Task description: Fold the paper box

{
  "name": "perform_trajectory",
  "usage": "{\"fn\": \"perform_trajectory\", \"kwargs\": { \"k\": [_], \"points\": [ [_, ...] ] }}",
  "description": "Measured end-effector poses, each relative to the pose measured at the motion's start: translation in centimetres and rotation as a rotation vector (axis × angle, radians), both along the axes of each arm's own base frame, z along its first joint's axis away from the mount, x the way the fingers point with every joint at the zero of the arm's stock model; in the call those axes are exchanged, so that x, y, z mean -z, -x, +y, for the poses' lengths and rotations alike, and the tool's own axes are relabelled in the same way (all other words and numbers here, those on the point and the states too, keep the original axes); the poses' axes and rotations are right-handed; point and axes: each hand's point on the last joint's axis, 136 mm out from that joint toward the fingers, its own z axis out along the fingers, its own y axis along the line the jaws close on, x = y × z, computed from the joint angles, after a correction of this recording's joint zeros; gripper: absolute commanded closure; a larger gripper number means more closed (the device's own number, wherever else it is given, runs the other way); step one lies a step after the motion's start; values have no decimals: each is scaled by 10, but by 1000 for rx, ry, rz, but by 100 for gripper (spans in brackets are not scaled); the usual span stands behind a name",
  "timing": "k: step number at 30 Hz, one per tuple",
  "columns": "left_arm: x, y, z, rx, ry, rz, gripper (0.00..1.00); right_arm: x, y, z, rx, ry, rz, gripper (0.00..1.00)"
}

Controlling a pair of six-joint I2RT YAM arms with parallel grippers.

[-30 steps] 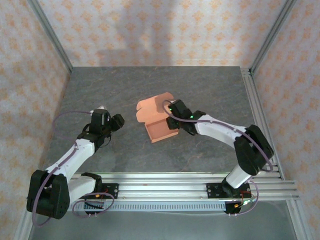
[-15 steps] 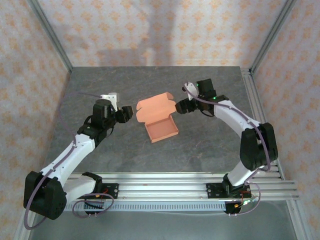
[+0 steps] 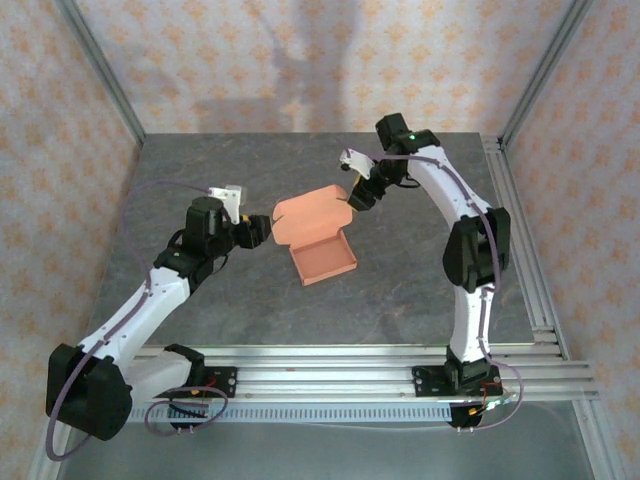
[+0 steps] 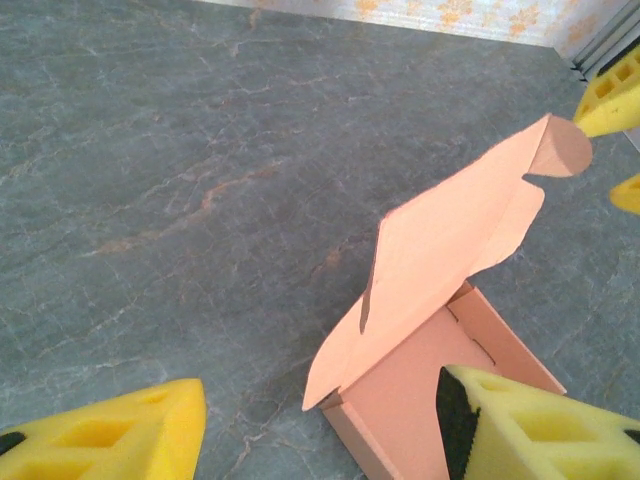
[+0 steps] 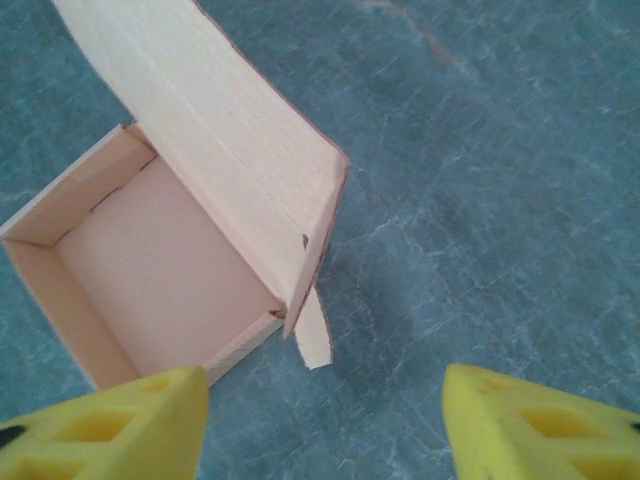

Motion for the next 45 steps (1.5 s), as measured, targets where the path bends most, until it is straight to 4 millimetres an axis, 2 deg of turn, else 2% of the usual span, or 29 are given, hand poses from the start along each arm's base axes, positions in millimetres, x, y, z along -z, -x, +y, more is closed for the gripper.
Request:
{"fn": "perform_trajectory", "kwargs": {
  "k": [3,6,11,15,20,22,24,30,38,45],
  "points": [
    [4,3,1,-2,-3,9,37,-3,-2,5,-67,13,21,53],
    [8,4,1,-2,-5,16,37,-3,-1,12,-123,21,46,56],
    [8,4,2,-1,-6,18,37,8,7,22,-174,48,100,62],
    [13,7,2,-2,-10,28,37,18,14,27,-200,67,131,71],
    [16,11,3,-1,-11,36,37,20,17,29,-209,78,136,77],
    [15,12,4,-1,-11,36,37,21,17,30,-210,79,137,78],
    [15,12,4,-1,-11,35,37,21,17,30,-210,81,136,71],
    [16,12,4,-1,-12,38,37,27,10,28,-191,105,121,65],
    [17,12,4,-1,-12,39,37,36,-7,29,-159,125,78,64],
    [17,13,4,-1,-12,40,37,38,-13,31,-140,121,68,51]
  ]
}}
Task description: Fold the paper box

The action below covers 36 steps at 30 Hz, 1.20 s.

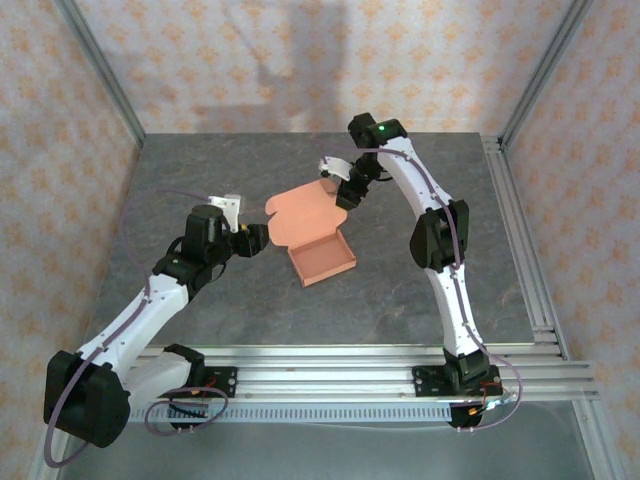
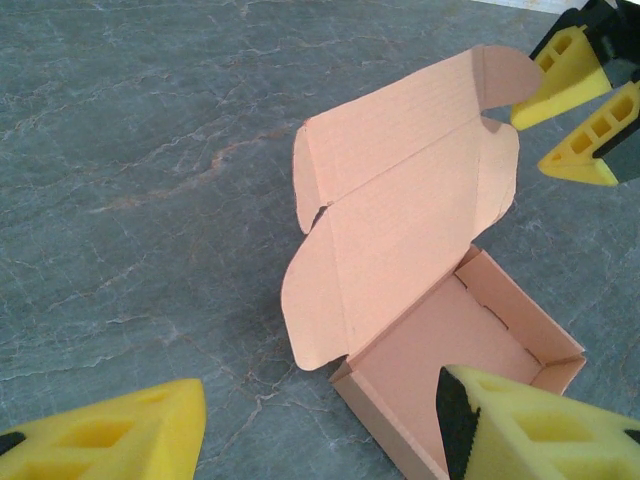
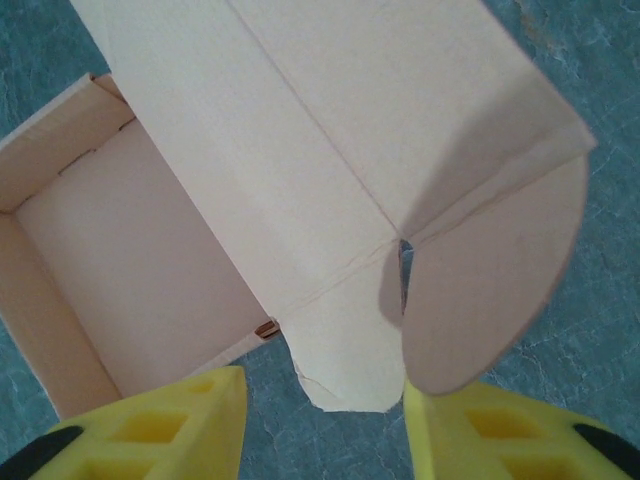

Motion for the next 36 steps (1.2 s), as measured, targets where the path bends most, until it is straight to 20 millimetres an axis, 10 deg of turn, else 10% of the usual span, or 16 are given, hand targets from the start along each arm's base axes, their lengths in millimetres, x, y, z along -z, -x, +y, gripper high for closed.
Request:
{"fn": "perform_trajectory", "kwargs": {
  "k": [10,29,36],
  "points": [
    [0,0,0,0,-1,1,37,0,-8,-1,20,8,-26,47],
    [2,1,0,1,-1,4,37,16,-1,1,0,12,29,80],
    [5,1,0,1,-3,12,37,12,2,2,-10,0,38,72]
  ]
}}
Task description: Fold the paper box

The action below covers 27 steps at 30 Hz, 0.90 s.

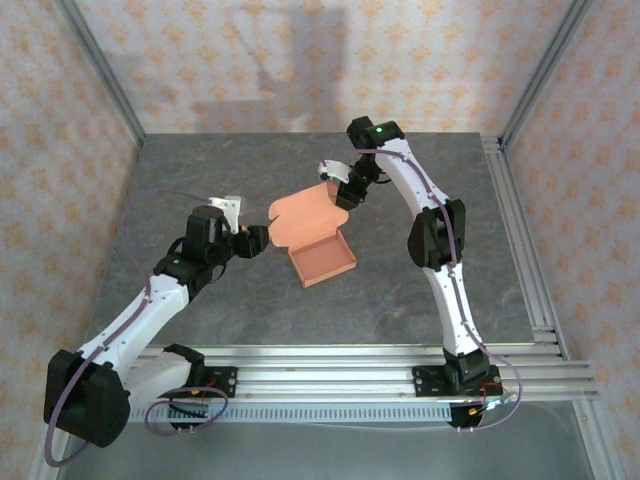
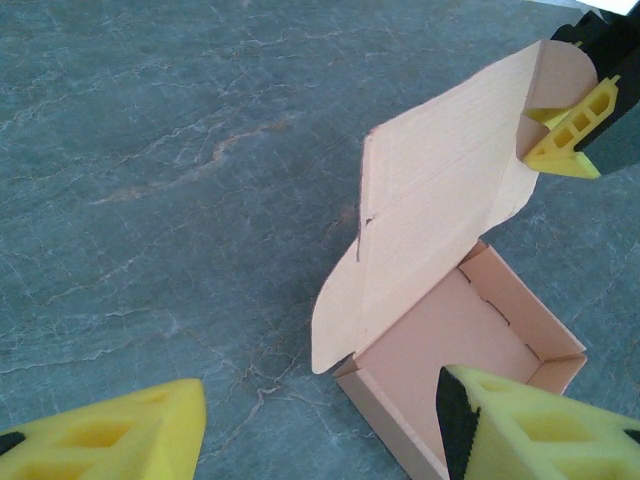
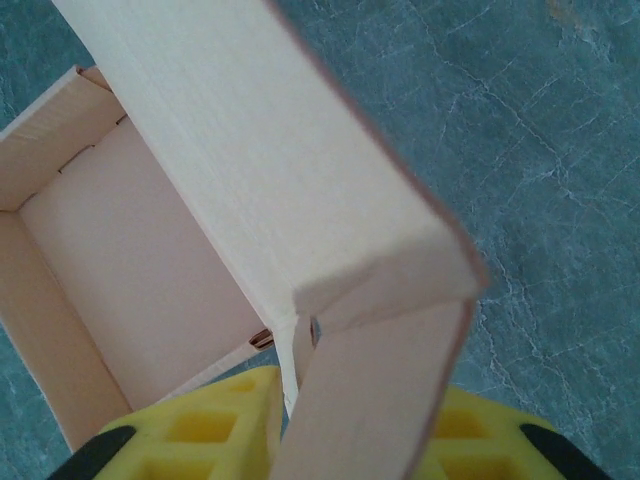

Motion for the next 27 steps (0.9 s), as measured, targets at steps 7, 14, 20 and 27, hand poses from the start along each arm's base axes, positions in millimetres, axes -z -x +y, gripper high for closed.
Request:
{"fn": "perform_trajectory", "kwargs": {
  "k": [7,14,20,27],
  "points": [
    [1,0,0,0,-1,4,37,-2,2,3,-7,-13,5,91],
    [3,0,0,0,-2,8,37,-3,7,5,-13,-24,24,100],
    [14,-3,0,-4,-16,50,38,-3,9,7,-3,-22,34,100],
    [11,-11,-12,12,-36,69,40,-6,8,4,75,-2,42,100]
  ]
}}
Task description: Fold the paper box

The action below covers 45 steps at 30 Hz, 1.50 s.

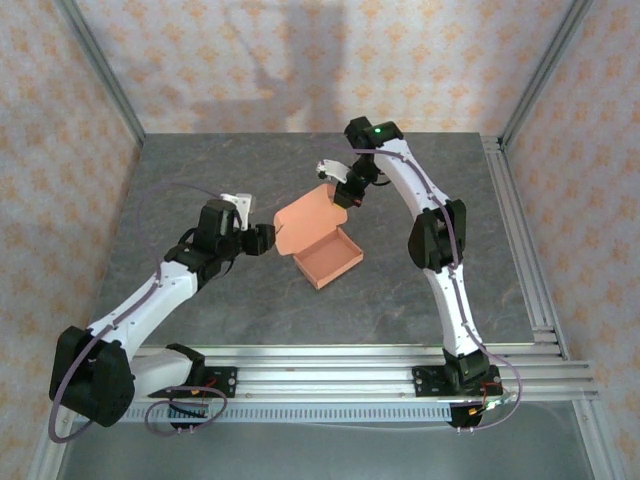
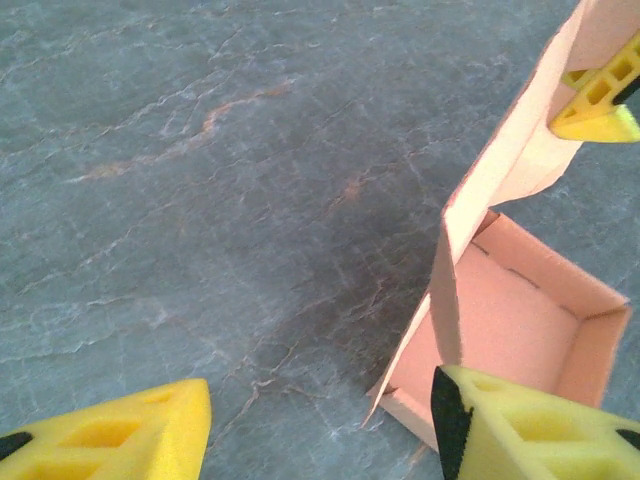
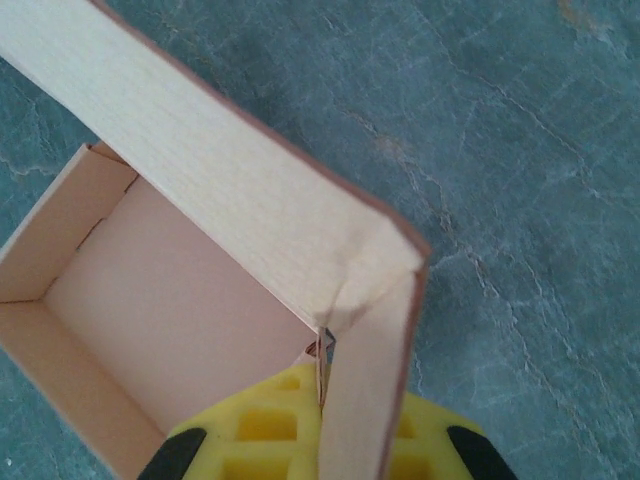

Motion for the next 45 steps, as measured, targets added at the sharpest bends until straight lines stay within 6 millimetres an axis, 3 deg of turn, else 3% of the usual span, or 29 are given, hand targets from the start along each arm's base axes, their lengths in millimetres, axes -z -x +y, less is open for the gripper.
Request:
{"fn": "perform_trajectory", "kwargs": {
  "k": [6,13,18,22,27,33,39,45],
  "points": [
    [-15,-17,-11,15,-3,-11,43,-4,4,-10,107,19,-37,100],
    [-24,-38,-42,128,-89,9,53,-10,-1,-12,174,-3,-89,100],
    [-7,-48,-49,173,-181,70,62,-4,-3,-11,185,-9,-95,100],
    [10,-47,-45,189,-239,127,65,-3,-5,-11,192,-11,-94,100],
    [17,-42,-41,199,-274,152,75,-3,-5,-13,195,-12,-96,100],
    [18,-43,-41,204,-281,159,76,-3,-6,-14,199,-12,-96,100],
    [32,-41,-40,214,-299,201,76,-3,-7,-15,202,-12,-96,100],
    [38,-40,-41,226,-309,216,94,-3,-7,-15,201,-12,-96,100]
  ]
}}
